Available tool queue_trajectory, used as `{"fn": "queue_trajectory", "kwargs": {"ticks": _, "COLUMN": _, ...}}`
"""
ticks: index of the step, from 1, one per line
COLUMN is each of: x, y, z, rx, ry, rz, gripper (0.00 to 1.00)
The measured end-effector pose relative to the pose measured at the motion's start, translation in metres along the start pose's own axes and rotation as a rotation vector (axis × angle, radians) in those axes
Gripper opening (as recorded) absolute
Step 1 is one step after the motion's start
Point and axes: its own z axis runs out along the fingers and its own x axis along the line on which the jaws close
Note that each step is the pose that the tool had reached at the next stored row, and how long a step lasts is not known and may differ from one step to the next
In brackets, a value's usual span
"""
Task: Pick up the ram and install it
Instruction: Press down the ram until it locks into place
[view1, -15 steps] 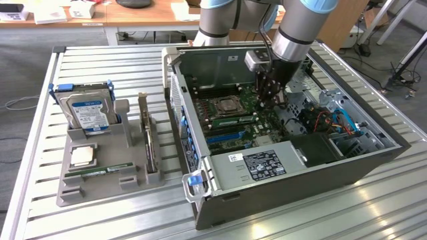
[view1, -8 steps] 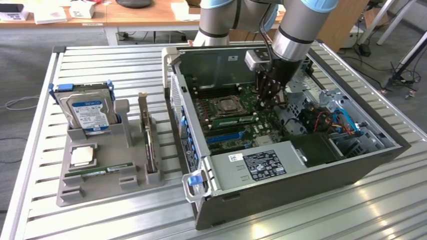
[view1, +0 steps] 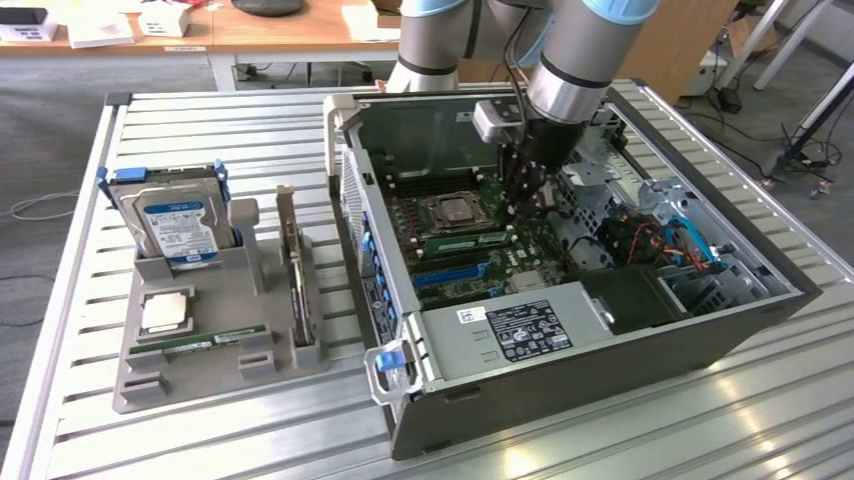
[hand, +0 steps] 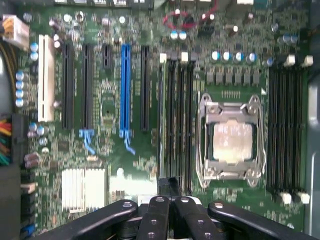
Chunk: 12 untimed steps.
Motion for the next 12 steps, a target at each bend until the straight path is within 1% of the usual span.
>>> {"fn": "queue_trajectory", "kwargs": {"ticks": 7, "x": 0.000, "y": 0.0201, "z": 0.0011, "rx": 0.0001, "ry": -0.0002, "rz": 0.000, "gripper": 0.11}}
{"fn": "queue_trajectory", "kwargs": {"ticks": 12, "x": 0.000, "y": 0.0294, "z": 0.0015, "rx": 0.0001, "ry": -0.0003, "rz": 0.000, "gripper": 0.11}}
